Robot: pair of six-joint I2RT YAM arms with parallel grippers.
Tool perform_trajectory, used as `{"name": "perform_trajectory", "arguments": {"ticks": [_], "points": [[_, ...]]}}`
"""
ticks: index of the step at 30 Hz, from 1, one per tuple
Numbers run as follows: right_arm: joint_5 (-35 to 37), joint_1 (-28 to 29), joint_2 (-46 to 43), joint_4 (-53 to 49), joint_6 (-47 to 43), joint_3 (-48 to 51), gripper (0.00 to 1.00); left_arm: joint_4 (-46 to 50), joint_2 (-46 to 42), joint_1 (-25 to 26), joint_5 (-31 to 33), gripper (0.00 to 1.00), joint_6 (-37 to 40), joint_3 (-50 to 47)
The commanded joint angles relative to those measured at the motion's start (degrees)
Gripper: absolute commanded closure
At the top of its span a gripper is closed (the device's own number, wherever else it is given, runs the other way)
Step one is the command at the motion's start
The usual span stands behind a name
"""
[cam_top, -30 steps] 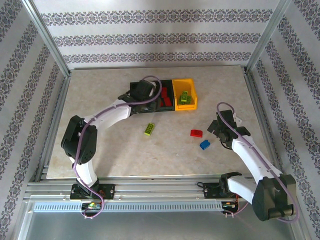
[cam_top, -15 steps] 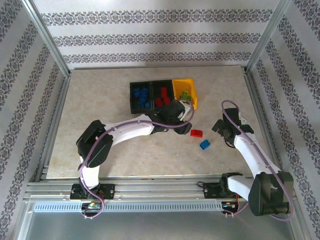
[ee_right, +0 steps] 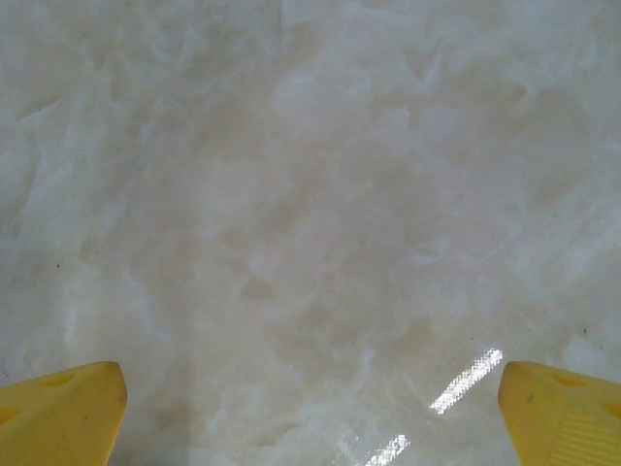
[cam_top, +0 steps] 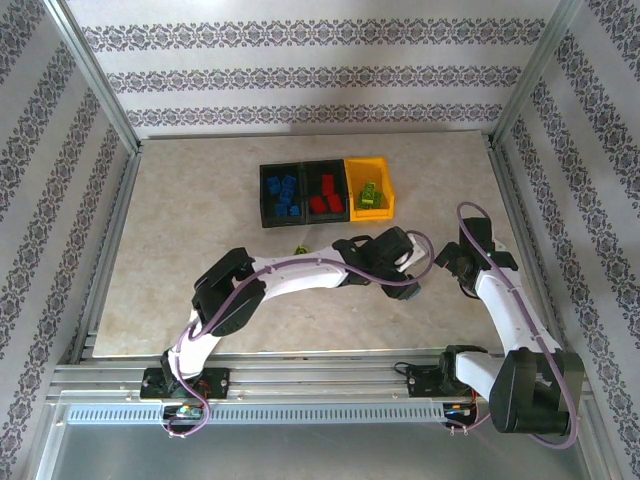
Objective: Sort the legos into containers by color
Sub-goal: Pick up the lego from the bottom-right of the table.
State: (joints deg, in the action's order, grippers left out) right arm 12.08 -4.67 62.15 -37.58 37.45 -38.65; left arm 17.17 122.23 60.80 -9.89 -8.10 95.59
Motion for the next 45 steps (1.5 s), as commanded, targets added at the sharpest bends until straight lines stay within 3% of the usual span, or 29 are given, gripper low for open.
{"name": "perform_trajectory", "arguments": {"ticks": [1,9,19,27,31,45], "points": [[-0.4,-0.7,-0.8,-1.3,-0.8,-1.2,0.02,4.8,3.2,1.2,0.5,0.41,2.1,4.2],[-0.7,-1.3,-1.6,-1.2,-0.7,-0.4,0.02,9.4,9.1,1.7,4.4,0.42,0.8,10.2],[-0.9,-1.7,-3.1,-0.7,-0.4,0.6,0.02,12.2,13.6,2.4,4.6,0.44,1.3,15.4],[-1.1,-1.9,-3.6,-0.6,-0.2,1.2,0.02,13.0,15.4,2.5,5.2,0.52,1.2,16.9],[-1.5,-1.9,-3.5,-0.5,-0.3,1.3,0.02,13.1,15.6,2.4,5.2,0.60,1.1,17.2],[-3.1,-2.0,-4.1,-0.5,-1.7,1.6,0.02,9.7,8.8,2.3,7.5,0.68,0.0,11.1]]}}
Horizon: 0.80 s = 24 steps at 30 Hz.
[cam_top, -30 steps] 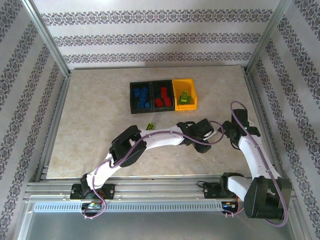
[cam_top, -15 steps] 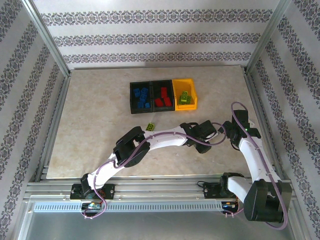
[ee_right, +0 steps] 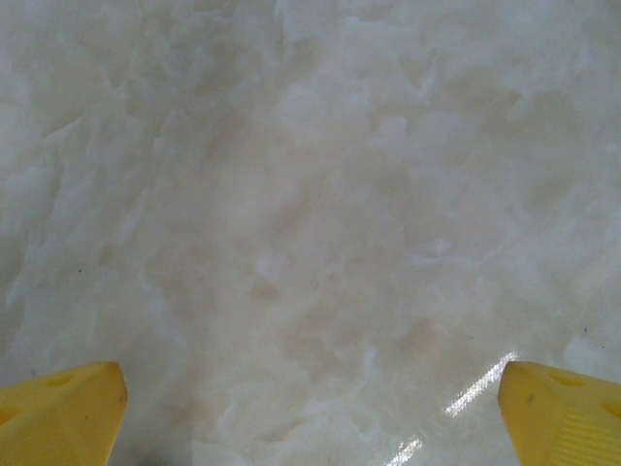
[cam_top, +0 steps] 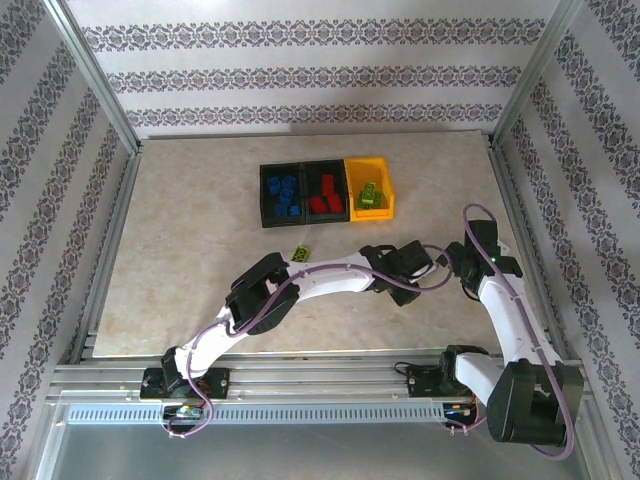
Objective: Sort the legos into containers by color
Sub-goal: Pick up the lego from the bottom-right of the table, then place the lego in the container.
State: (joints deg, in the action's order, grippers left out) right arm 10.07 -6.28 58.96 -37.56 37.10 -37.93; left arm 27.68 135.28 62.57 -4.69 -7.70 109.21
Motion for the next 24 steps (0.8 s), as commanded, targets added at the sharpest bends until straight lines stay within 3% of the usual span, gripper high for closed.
{"name": "perform_trajectory", "arguments": {"ticks": [1,12,24], "points": [[-1.3,-0.3,-1.0,-0.5,-1.5,0.8,0.02,-1.6,-5.6,0.5,2.8,0.68,-0.5,-3.7],[-4.7,0.3,-2.8,0.6,-1.2,2.0,0.01,-6.8,-19.7,-2.7,6.7,0.68,-4.3,-19.3],[-2.6,7.3,-1.6,1.9,1.3,1.2,0.02,-10.6,-34.1,-12.9,10.2,0.68,-10.4,-34.4]]}}
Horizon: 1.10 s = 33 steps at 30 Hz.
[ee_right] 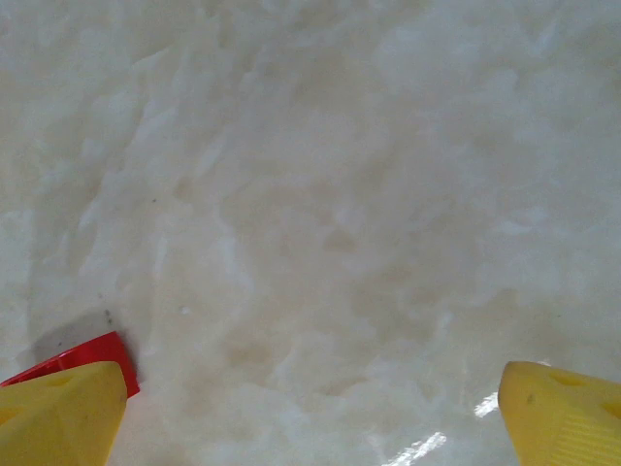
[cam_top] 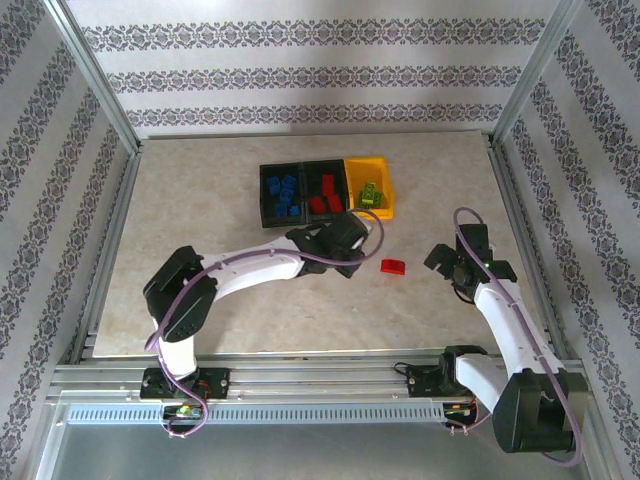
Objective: Sort the legos into containers by color
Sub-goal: Place the lego in the container.
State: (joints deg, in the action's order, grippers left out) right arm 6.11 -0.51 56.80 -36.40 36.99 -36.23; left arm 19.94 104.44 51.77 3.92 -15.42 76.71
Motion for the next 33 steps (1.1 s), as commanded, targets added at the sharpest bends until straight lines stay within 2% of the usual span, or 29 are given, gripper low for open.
{"name": "perform_trajectory", "arguments": {"ticks": [1,15,23,33], "points": [[1.9,2.5,1.0,0.8,1.5,-0.8,0.02,-3.0,-4.0,-3.3,1.6,0.68,-3.0,-2.6],[10.2,16.7,3.7,0.6,3.1,-4.6,0.02,-1.1,-9.8,-17.4,4.6,0.68,-4.4,-5.7],[13.1,23.1,5.6,0.1,4.5,-5.2,0.02,2.1,-5.7,-23.0,6.9,0.67,-2.6,0.4],[14.2,26.1,9.0,-0.1,5.9,-6.4,0.02,4.9,1.4,-28.1,6.5,0.67,-1.7,9.0]]}}
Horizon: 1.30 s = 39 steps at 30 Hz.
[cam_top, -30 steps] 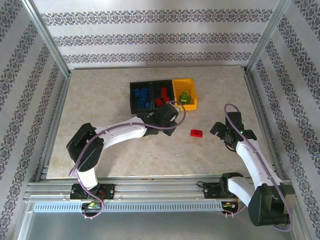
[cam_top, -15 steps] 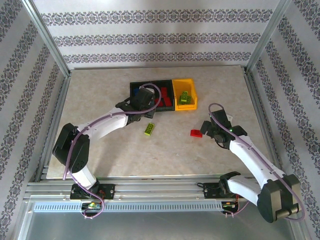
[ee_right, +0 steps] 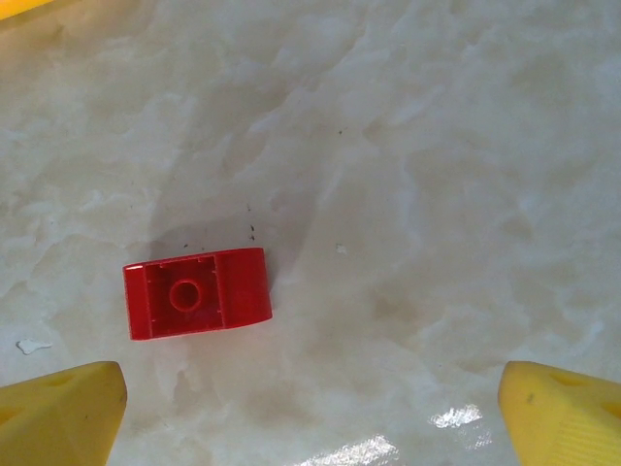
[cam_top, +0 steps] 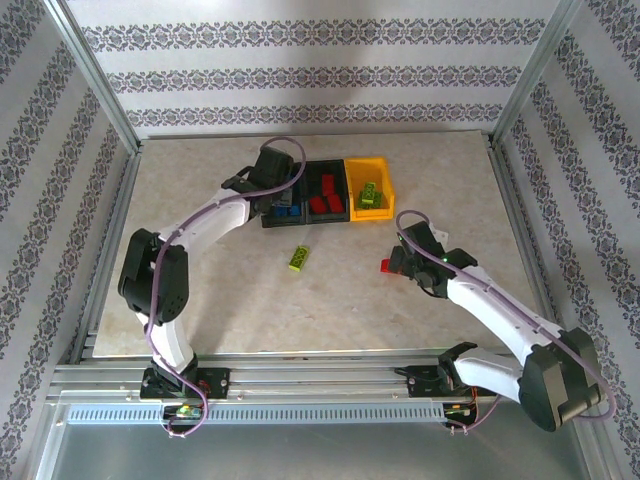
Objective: Sort the legos into containers by color
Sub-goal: Place the lego in the container.
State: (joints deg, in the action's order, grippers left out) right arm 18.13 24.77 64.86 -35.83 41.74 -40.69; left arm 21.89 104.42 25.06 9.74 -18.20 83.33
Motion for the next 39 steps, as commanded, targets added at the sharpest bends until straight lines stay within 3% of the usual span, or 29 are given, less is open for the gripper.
{"name": "perform_trajectory", "arguments": {"ticks": [1,20,25,39], "points": [[2.3,1.1,1.4,-0.6,1.2,-2.2,0.02,3.4,2.2,-1.8,0.5,0.67,1.1,3.3],[1.8,1.9,11.5,0.8,1.4,-6.7,0.02,9.1,13.5,-3.6,0.0,0.64,2.3,13.6],[-0.2,0.7,14.6,3.0,0.0,-7.7,0.02,9.1,14.0,-3.6,-0.9,0.60,1.8,13.6],[-5.2,-3.7,21.0,8.3,-3.1,-8.2,0.02,8.7,12.0,-3.6,-2.1,0.59,1.1,12.3]]}}
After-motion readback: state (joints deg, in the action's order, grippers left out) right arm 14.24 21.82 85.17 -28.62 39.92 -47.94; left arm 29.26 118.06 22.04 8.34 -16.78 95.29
